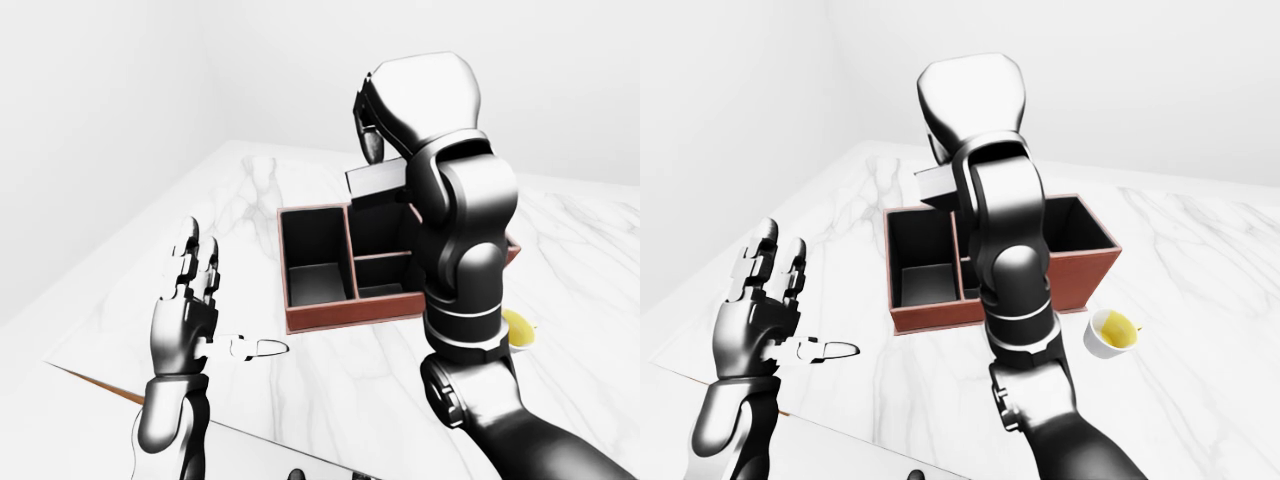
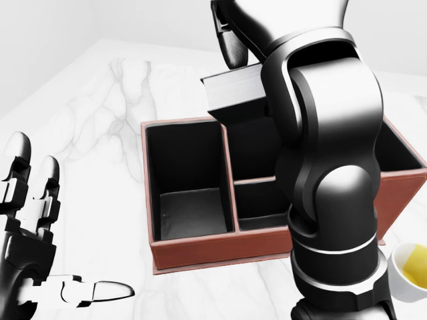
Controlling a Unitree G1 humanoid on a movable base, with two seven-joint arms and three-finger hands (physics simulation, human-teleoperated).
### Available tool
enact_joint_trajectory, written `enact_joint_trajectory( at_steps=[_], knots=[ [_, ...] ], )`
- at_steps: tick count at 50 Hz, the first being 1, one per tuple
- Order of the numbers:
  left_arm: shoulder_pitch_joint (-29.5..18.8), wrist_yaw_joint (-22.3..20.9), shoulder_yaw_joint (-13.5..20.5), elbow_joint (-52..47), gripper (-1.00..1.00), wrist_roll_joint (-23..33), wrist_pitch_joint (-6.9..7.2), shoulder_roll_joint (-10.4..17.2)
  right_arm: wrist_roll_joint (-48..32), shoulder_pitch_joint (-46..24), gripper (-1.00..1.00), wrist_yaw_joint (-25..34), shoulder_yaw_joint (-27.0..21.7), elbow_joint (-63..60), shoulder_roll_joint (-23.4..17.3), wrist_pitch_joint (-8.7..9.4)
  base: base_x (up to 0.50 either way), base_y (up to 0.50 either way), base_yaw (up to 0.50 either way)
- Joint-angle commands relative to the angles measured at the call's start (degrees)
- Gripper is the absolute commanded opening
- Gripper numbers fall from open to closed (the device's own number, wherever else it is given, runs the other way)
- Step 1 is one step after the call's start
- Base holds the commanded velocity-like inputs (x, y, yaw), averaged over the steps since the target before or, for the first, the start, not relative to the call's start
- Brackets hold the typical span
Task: Pick up the book and place it in the front compartment of the caddy.
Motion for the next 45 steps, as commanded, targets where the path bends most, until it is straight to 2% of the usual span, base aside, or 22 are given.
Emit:
enact_joint_trajectory(
  at_steps=[1,21,38,45],
  knots=[
    [0.0,0.0,0.0,0.0,1.00,0.0,0.00,0.1,-0.3,-2.0,-1.00,0.0,0.4,0.5,0.5,0.00,0.00,0.00,0.00],
    [0.0,0.0,0.1,-0.5,1.00,0.0,0.00,0.0,4.0,-0.4,-1.00,0.0,-0.9,1.8,-1.3,0.00,0.00,0.00,0.00],
    [0.4,0.0,-0.5,-0.1,1.00,0.3,0.00,0.0,11.1,-2.4,-1.00,0.0,-2.2,7.8,-5.4,0.00,0.00,0.00,0.00],
    [0.1,0.1,-0.5,0.0,1.00,0.3,0.00,0.0,13.5,-1.9,-1.00,0.0,-2.0,9.7,-5.7,0.00,0.00,0.00,0.00]
  ],
)
